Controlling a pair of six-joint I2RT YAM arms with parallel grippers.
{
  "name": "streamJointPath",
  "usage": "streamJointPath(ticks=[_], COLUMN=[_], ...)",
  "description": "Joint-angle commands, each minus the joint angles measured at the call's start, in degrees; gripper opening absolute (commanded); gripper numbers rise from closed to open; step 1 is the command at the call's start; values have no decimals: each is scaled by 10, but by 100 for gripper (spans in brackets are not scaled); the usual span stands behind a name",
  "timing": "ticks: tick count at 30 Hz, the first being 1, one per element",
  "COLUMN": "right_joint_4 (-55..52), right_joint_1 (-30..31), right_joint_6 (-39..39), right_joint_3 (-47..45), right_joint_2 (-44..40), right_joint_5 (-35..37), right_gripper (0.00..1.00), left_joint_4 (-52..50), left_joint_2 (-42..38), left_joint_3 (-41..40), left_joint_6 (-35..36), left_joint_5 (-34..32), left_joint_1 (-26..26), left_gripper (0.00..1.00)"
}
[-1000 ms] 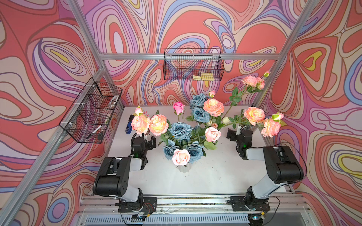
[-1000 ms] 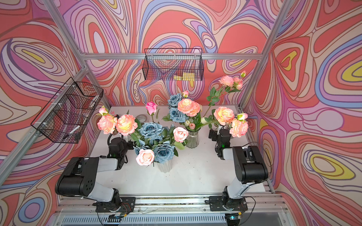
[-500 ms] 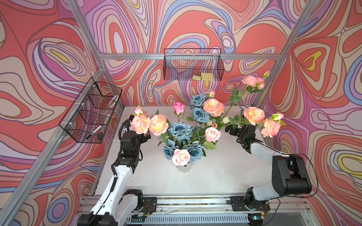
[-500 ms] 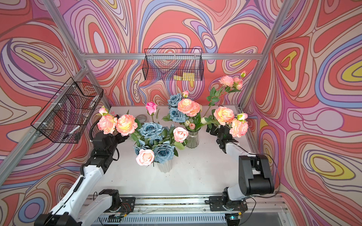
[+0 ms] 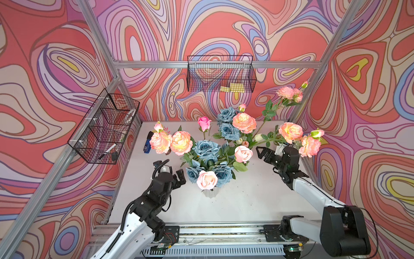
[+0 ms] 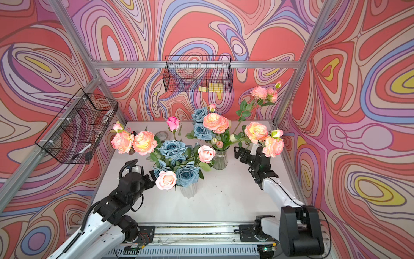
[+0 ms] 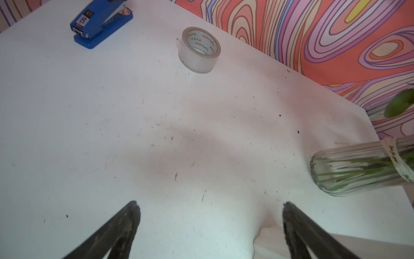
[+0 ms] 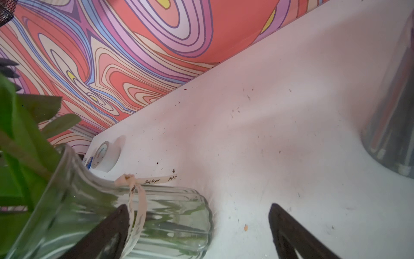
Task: Pick out pink flowers from the vase
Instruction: Move the vase to the center of the board.
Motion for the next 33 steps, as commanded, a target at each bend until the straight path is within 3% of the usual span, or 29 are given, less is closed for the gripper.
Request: streamJointPath(ticks=[1,4,8,11,14,21,26,29,33], right_joint_4=[-30,-33,-28,-36,-61,-95,-102,-102,-104], right_joint_1=[-1,0,0,0,0,0,0,-1,0], right_joint_6=[5,7,22,24,15,11,14,14,13], right_joint_3=[-19,-39,-58,-67,-65,-83,-90,-90,-84], right_joint_2=[-25,-48,-67,-82,-101,-161,-171,-173,-172], right_joint_5=[-19,-19,-28,-29,-27,-11,-14,-14,-15], right_gripper=[98,98,98,98,98,98,98,98,98], left_joint_4=[-59,-96,-63,19,68,283,439,637,937], left_joint_2=[-6,8,-19,-31,-6,86,139,159,258], left_joint_3=[0,10,-11,-38,-47,-72,-80,-125,-166], left_joint_6=[-39,-46,-46,6,49,266,382,466,613], left_joint_5=[9,-12,-146,-204,-270,-404,-450,-445,-448], left_joint_1=[-10,-53,-186,-285,-376,-564,-601,-601,-599], left_gripper=[100,100,100,97,100,100,100,100,100])
